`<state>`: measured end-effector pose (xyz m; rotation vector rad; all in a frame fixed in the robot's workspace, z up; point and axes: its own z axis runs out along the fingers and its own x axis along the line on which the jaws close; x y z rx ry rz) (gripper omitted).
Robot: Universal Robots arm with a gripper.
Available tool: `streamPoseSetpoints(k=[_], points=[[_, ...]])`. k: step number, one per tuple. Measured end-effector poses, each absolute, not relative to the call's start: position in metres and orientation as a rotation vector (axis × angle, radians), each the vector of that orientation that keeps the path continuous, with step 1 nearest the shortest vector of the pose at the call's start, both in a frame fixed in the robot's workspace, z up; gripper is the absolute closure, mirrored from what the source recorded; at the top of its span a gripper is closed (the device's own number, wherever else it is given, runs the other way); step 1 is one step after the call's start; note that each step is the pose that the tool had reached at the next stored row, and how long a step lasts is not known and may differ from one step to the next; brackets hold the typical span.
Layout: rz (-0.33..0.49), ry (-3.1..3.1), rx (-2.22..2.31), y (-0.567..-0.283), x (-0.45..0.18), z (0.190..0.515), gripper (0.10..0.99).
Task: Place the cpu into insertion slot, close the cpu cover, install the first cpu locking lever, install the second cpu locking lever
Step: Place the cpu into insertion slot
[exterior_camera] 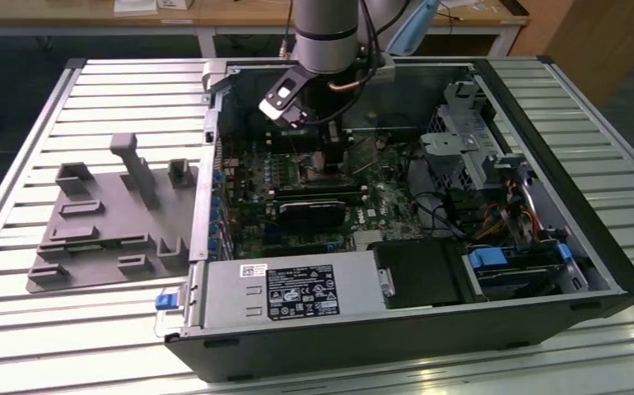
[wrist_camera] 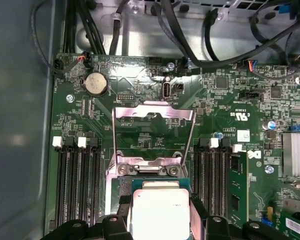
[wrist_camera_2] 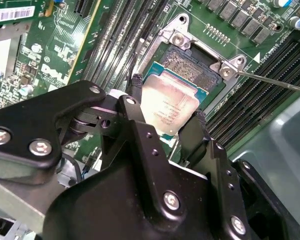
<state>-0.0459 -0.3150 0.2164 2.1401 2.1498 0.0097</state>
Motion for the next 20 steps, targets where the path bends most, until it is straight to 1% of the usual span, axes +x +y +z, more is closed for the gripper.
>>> streamPoseSetpoints(k=[20], points=[[0.010, 2.150, 2.140, -0.312, -0.051, 0.198, 0.545]])
